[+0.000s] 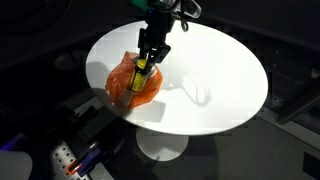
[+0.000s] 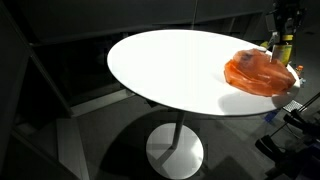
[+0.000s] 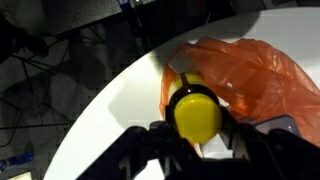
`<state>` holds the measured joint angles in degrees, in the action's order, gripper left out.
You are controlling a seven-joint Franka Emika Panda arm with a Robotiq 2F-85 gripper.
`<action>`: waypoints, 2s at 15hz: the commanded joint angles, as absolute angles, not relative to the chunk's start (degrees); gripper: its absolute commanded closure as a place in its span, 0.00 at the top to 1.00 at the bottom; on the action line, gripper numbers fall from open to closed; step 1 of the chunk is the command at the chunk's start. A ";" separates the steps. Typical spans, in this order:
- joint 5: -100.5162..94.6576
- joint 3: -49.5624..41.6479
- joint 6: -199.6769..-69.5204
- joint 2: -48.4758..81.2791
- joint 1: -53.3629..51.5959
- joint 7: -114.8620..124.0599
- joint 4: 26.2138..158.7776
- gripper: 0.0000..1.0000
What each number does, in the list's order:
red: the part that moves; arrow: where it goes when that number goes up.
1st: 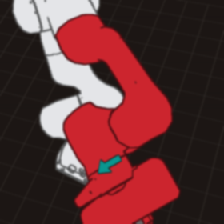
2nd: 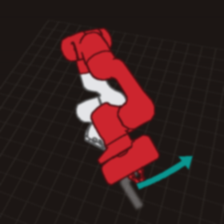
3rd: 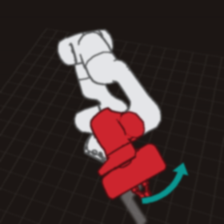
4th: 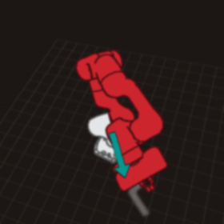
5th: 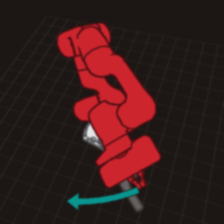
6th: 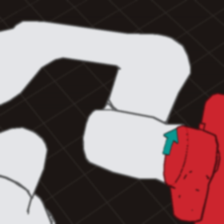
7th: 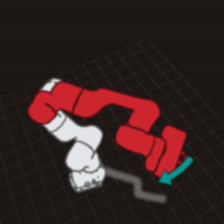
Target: Put the bottle in the plastic
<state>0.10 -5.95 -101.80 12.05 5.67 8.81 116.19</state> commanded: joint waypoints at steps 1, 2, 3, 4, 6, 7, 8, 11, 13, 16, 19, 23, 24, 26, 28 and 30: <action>-0.10 -5.83 -101.13 13.93 5.79 5.76 113.40 0.20; -0.08 -5.83 -101.22 14.31 5.86 5.03 113.00 0.20; 0.02 -5.82 -101.20 14.67 5.92 4.36 112.62 0.20; 0.10 -5.78 -101.14 15.01 5.96 3.64 112.24 0.20; 0.11 -5.69 -101.19 15.21 5.93 2.54 111.98 0.20; 0.20 -5.60 -101.48 15.32 5.91 1.92 111.90 0.20; 0.29 -5.54 -101.51 15.46 5.90 1.46 111.79 0.20; 0.45 -5.22 -101.54 15.68 5.79 0.29 111.80 0.20; 0.47 -4.93 -101.54 15.82 5.68 -0.13 111.91 0.20; 0.01 -4.62 -102.64 16.41 5.56 -0.22 111.88 0.20; 0.14 -4.34 -103.42 17.15 5.59 -0.96 111.65 0.20; -0.31 -4.13 -105.43 18.12 5.45 -1.77 111.68 0.20; -0.47 -4.15 -106.15 18.29 5.41 -1.74 111.73 0.20; -1.03 -4.27 -108.45 18.55 5.30 -1.48 112.08 0.20; -1.86 -4.45 -110.53 18.57 5.23 -1.21 112.52 0.20; -3.20 -4.70 -113.34 17.96 5.07 -0.50 113.74 0.20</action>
